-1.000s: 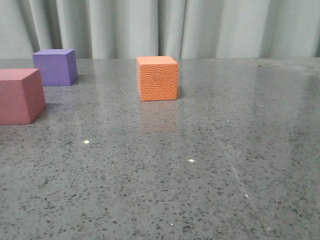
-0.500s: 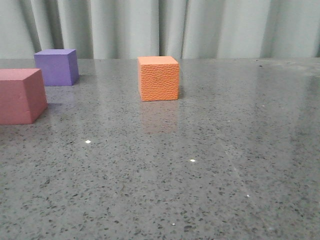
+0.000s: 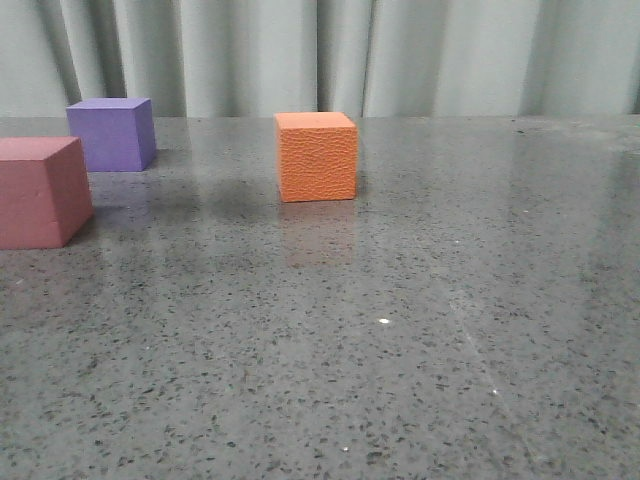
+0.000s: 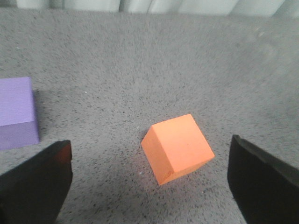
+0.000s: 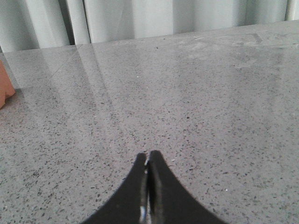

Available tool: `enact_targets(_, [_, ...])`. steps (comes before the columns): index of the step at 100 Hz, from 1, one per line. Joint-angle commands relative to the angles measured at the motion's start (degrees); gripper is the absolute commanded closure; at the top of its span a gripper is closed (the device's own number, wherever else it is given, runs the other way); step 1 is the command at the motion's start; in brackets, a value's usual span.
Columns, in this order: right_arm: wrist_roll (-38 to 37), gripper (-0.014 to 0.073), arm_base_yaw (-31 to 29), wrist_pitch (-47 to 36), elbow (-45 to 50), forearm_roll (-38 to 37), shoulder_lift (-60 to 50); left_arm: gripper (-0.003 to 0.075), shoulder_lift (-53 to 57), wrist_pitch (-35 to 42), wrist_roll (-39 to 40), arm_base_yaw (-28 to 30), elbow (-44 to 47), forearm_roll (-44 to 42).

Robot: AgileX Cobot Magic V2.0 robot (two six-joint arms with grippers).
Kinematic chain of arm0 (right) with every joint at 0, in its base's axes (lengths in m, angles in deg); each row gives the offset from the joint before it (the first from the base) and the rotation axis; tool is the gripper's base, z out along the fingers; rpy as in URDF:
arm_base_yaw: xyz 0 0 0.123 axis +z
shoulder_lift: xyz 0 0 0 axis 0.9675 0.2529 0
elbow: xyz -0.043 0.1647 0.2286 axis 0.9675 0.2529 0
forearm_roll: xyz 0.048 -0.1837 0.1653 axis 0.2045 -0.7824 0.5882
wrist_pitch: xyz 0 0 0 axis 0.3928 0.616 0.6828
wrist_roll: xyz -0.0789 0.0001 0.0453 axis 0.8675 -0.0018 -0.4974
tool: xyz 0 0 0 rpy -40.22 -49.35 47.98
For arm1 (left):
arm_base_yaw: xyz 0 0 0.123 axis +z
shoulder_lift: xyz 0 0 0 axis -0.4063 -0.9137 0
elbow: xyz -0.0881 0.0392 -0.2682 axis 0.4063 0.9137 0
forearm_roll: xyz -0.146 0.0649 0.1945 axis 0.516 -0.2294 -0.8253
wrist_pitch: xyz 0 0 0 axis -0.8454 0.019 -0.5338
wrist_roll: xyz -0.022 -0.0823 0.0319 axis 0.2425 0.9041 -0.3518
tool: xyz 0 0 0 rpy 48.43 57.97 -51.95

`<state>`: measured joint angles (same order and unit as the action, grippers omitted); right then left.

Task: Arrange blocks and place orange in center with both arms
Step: 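Move the left gripper over the orange cube at the table center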

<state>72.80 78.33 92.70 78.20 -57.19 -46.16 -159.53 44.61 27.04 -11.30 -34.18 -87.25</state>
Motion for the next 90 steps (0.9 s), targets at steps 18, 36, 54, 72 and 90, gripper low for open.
enact_targets(18, [0.44, 0.0661, -0.49, -4.93, -0.82, -0.05, -1.22, 0.0092, -15.57, -12.59, 15.14, -10.78, -20.82, -18.93])
enact_targets(36, [0.44, 0.0661, -0.49, -4.93, -0.82, -0.05, -1.22, 0.0092, -22.87, -18.88, 15.99, -11.86, -30.75, -19.95])
enact_targets(54, [0.44, 0.0661, -0.49, -4.93, -0.82, -0.05, -1.22, 0.0092, -24.16, -19.33, 16.28, -11.86, -31.99, -19.85])
enact_targets(72, [0.44, 0.0661, -0.49, -4.93, -0.82, -0.05, -1.22, 0.0092, -24.51, -19.83, 16.06, -11.86, -31.99, -19.85])
enact_targets(90, [0.44, 0.0661, -0.49, -4.93, -0.82, -0.05, -1.22, 0.0092, -24.56, -23.71, 20.37, -11.86, -31.85, -19.56])
